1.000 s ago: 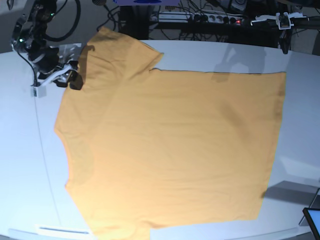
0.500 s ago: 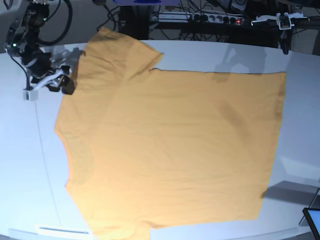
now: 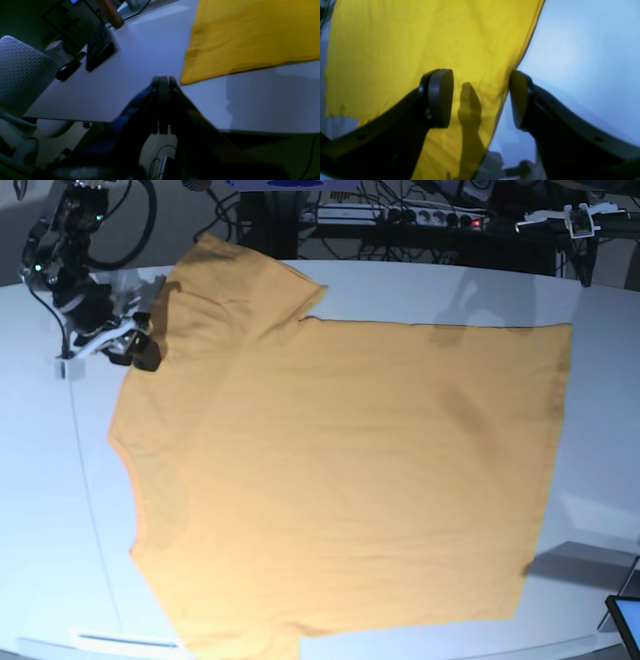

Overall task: Fold the T-shirt properly
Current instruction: 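Close the right gripper on the shirt edge by the sleeve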

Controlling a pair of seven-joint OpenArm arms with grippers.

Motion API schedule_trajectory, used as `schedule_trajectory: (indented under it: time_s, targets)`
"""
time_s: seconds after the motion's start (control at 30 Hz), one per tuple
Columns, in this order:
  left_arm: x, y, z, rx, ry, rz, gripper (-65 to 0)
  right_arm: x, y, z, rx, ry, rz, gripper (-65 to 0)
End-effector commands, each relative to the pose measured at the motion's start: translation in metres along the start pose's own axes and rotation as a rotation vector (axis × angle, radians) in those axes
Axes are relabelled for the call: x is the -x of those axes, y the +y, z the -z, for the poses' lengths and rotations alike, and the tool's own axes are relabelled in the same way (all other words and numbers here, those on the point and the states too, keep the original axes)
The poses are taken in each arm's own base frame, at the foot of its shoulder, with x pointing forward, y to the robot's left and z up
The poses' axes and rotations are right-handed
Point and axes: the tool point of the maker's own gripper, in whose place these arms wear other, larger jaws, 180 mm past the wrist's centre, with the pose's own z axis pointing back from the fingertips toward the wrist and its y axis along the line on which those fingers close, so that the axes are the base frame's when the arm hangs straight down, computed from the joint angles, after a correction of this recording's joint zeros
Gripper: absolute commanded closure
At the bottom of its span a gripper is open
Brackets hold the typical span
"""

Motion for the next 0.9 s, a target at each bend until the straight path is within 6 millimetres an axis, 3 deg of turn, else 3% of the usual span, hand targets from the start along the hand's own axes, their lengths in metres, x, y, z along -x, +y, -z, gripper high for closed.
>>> schedule_trajectory:
  time_s: [0.0,0.37,0.6,0.87]
  targets:
    - [-0.008,0.007,0.000,-0.008,-0.034,0.015,0.0,0.021,-0.008,-0.005,0.048,0.096,-0.016,-34.2]
    - [-0.009,0.007,0.001,-0.006,-0.037,0.015,0.0,0.010,0.008,-0.007,-0.006,0.079,-0.016,-34.1]
    - [-0.008,0.006,0.000,-0.005,-0.034,0.014,0.0,0.012,0.044,0.013,-0.105,0.113,-0.074,-34.0]
    - [-0.007,0.007,0.000,-0.008,-0.031,0.015,0.0,0.010,0.045,0.015,-0.106,0.113,-0.084,-34.0]
